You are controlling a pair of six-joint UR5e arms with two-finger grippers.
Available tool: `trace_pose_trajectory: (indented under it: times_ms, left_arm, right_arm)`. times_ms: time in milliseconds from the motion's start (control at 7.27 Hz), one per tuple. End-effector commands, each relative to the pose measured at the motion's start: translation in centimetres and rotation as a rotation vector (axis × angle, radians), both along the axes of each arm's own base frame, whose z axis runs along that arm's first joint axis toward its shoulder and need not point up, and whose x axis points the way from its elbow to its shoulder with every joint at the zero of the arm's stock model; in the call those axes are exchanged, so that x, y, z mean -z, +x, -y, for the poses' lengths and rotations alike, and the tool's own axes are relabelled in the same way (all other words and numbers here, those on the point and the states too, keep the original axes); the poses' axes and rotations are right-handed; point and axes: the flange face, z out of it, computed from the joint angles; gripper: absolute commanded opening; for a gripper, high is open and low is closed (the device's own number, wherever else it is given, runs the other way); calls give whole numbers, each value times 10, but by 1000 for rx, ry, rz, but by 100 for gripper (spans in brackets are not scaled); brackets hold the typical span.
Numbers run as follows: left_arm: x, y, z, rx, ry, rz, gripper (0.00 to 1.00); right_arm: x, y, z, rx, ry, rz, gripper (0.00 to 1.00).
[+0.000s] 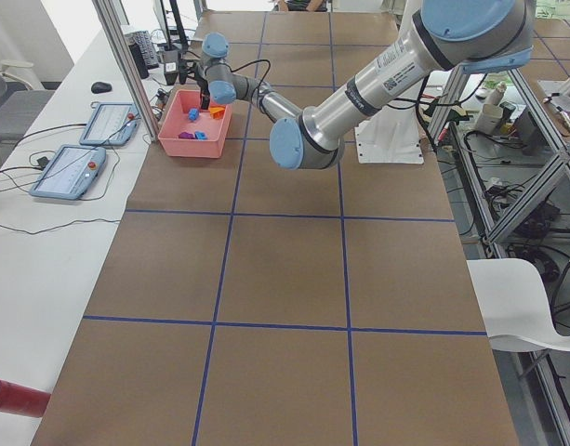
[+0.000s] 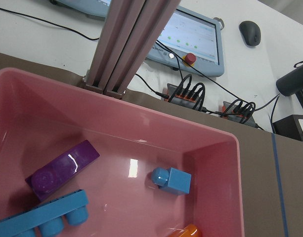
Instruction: Put all blocks into box
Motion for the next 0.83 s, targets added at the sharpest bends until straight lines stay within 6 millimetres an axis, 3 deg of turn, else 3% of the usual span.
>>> trace_pose_trajectory:
  times_ms: [0, 275, 413, 688]
  left_arm:
    - [-51, -81, 1, -30, -41, -25, 100]
    - [-100, -157, -4, -18, -72, -37, 100]
    - [-128, -182, -22, -37, -54, -28, 100]
    - [-177, -219, -53, -47, -36, 3, 100]
  right_arm:
    - [149, -58, 122, 80, 34, -36, 0]
    - [253, -174, 181, 49, -14, -47, 0]
    - [286, -234, 208, 4, -9, -21, 0]
    - [309, -352, 256, -71, -14, 52, 0]
